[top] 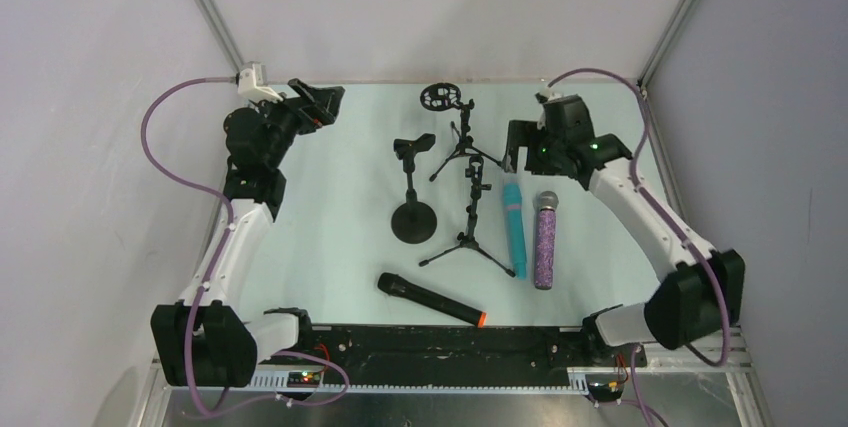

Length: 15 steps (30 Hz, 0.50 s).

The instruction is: Attach the microphones to the stand

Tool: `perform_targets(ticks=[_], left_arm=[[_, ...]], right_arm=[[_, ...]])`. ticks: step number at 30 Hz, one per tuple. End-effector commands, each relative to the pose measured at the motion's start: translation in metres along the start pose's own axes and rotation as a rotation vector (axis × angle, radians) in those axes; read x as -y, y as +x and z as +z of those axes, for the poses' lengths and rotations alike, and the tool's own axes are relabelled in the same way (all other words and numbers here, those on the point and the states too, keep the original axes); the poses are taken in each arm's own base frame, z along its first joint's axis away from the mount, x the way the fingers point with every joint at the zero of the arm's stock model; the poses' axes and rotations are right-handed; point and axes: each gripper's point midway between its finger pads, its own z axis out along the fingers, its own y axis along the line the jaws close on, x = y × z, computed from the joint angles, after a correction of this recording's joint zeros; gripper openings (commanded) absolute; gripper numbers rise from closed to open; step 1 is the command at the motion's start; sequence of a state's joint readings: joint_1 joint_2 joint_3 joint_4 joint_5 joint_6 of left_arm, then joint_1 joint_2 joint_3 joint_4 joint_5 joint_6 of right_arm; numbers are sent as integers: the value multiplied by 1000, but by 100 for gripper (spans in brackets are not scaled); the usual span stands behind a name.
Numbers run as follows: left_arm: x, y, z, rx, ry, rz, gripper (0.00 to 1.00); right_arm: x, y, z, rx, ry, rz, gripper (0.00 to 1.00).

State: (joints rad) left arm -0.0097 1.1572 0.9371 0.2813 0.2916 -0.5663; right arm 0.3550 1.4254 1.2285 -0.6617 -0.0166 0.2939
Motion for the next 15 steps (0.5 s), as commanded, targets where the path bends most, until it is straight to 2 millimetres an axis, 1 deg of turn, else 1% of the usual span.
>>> perform_targets(ticks=[1, 3, 4, 5, 6, 7, 8, 9, 10, 11, 12, 13, 15], left_arm=[[13, -25, -6, 67, 30, 42, 100], [14, -25, -6, 67, 33, 38, 100], [14, -25, -6, 67, 34, 37, 100], [15, -25, -6, 68, 34, 36, 100], [15, -26, -6, 69, 35, 36, 100], [15, -25, -6, 67, 34, 35, 100], [14, -25, -6, 67, 34, 35, 100], [14, -25, -6, 65, 33, 33, 100], [9, -27, -6, 72, 21, 31, 100], [6, -28, -6, 73, 13, 24, 100], [2, -29, -5, 74, 5, 20, 100], [2, -28, -5, 72, 3, 10, 100], [-1, -27, -4, 67, -1, -6, 100]], right_arm=[[-19, -56, -64, 211, -77, 1, 99], [-27, -72, -94, 301, -120, 8, 99], [-30, -76, -103, 327, -140, 8, 99], [-39, -84, -119, 375, -189, 5, 99], [-43, -87, -128, 401, -215, 4, 100], [-53, -92, -145, 445, -272, -7, 99], [-60, -94, -153, 462, -313, -16, 100], [-66, -99, -169, 513, -349, -23, 100], [-72, -100, -177, 526, -387, -33, 100], [-77, -104, -192, 570, -424, -43, 100], [-84, -103, -201, 581, -466, -59, 99], [-90, -106, -214, 619, -501, -77, 99], [-102, -104, -232, 648, -577, -120, 99]])
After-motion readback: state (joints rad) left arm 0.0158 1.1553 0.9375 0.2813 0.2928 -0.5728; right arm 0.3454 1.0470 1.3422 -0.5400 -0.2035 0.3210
